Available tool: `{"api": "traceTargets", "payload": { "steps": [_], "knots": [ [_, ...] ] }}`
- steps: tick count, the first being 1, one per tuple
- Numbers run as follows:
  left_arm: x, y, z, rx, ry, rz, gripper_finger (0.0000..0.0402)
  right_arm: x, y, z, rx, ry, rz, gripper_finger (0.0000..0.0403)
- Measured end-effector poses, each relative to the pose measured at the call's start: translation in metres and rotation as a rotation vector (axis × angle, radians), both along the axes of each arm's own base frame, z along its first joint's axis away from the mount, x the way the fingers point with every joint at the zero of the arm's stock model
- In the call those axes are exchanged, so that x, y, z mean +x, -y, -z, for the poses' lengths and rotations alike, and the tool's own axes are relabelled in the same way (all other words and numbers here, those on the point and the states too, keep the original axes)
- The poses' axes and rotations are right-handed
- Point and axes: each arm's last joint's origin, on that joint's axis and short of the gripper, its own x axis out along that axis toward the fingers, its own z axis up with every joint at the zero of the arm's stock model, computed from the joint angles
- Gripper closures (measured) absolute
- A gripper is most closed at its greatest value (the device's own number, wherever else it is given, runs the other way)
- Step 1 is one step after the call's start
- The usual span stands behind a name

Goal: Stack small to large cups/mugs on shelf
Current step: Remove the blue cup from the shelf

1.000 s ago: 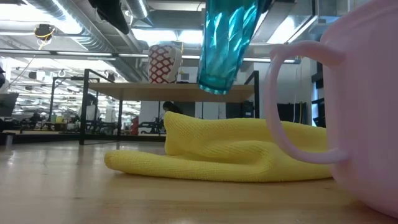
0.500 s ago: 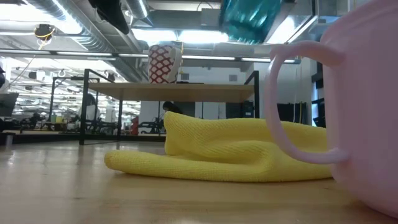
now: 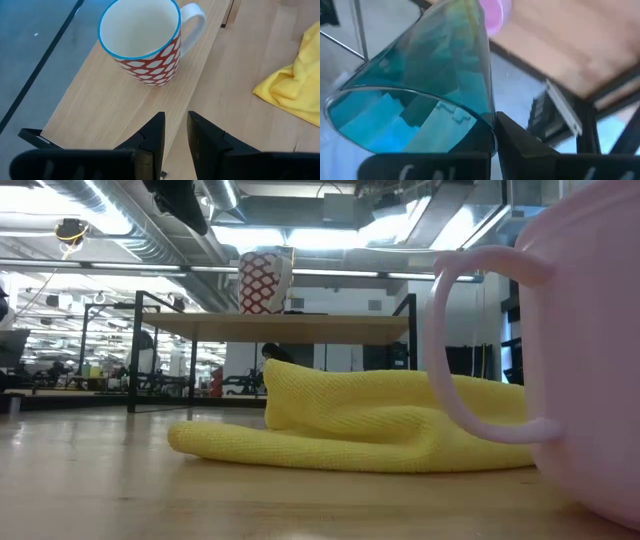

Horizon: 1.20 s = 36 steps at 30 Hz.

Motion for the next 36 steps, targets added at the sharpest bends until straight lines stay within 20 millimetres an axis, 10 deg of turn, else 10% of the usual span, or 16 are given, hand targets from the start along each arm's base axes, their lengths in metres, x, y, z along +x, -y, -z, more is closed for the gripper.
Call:
{"api": "traceTargets", "payload": {
  "steps": [9,19,36],
  "knots": [
    [0.001,0.0,-0.001,0.001,0.01,-0.002,0.0326,-0.02,-0.043,0.05,-0.017,-0.353,-0.001,0.0392],
    [0.001,0.0,-0.001,0.001,0.009,-0.002,0.0326,-0.031,-0.048,0.094,-0.117,-0.573,0.08,0.0392],
    [-0.001,0.0,0.001,-0.018,-0.009,-0.021,0.0326,-0.018,-0.053,0.107,-0.138,-0.387,0.111,0.0391]
  ]
}}
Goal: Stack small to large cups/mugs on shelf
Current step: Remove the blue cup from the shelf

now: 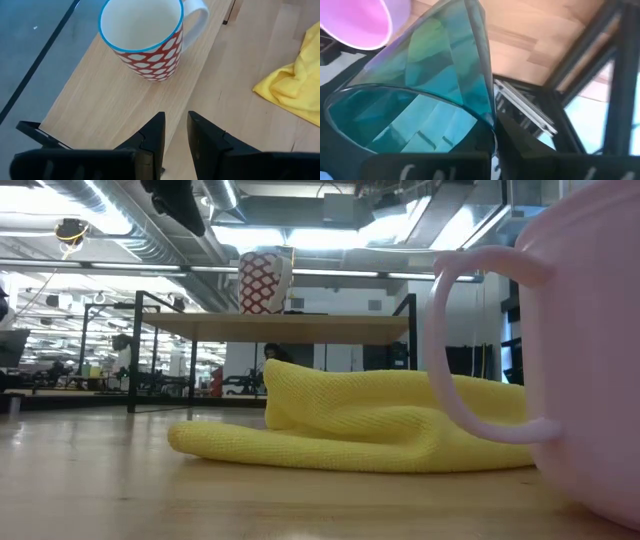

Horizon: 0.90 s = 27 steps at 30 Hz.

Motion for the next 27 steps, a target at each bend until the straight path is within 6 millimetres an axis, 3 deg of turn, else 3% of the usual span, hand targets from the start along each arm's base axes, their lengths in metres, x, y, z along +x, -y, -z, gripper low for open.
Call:
{"api": "traceTargets", "payload": {
  "steps": [11,27],
  "knots": [
    [0.0,0.0,0.0,-0.013,0.004,-0.017,0.0326,0.01,-0.009,0.029,0.055,0.053,-0.003,0.0391],
    [0.0,0.0,0.0,-0.016,0.007,-0.022,0.0326,0.009,-0.012,0.049,0.127,0.004,-0.045,0.0391]
  ]
}}
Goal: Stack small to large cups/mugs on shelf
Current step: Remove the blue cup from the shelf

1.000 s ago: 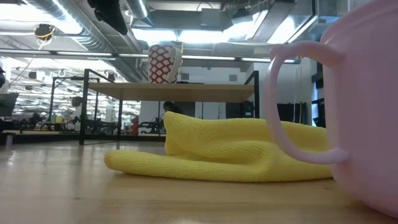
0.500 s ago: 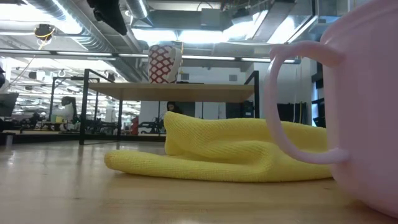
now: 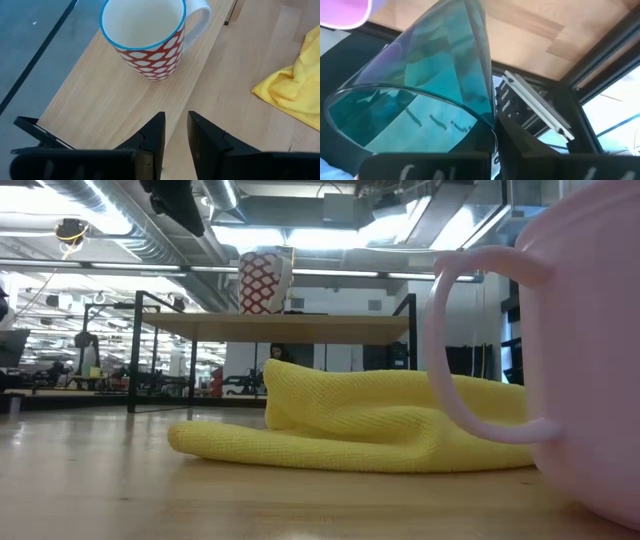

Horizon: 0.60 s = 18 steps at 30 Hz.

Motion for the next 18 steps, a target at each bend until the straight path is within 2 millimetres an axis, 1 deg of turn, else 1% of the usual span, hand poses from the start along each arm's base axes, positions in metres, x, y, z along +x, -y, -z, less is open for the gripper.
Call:
{"api": "traceTargets", "payload": {
  "steps": [18],
  "knots": [
    [0.0001,0.0,0.0001,-0.009,0.006,-0.014,0.0326,0.0032,-0.0007,0.0053,-0.05,0.023,0.008,0.0391]
  ]
}}
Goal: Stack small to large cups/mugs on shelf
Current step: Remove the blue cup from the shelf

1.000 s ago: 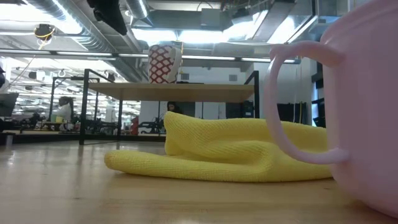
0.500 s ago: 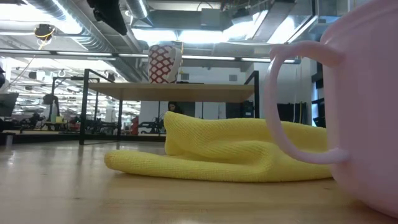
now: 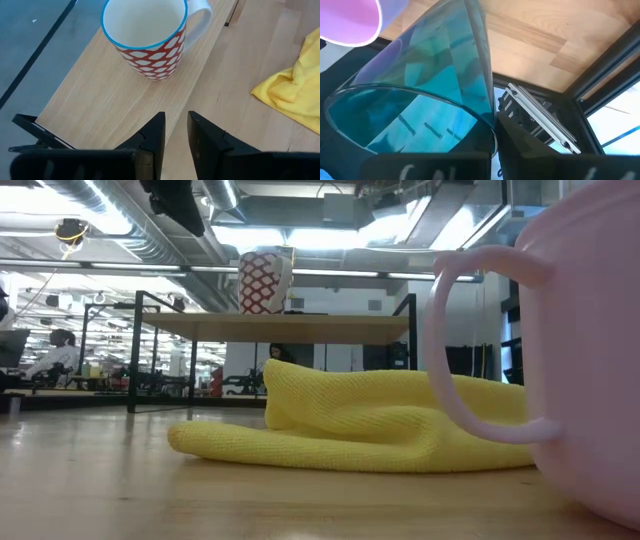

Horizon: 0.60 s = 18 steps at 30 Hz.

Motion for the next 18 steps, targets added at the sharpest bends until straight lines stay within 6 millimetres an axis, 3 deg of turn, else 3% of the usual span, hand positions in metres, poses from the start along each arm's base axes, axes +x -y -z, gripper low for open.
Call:
{"api": "traceTargets", "payload": {
  "steps": [18],
  "knots": [
    [-0.0001,0.0,0.0,0.0,0.0,-0.001,0.0326,-0.0012,0.003,0.0013,-0.068,0.014,0.014,0.0382]
  ]
}}
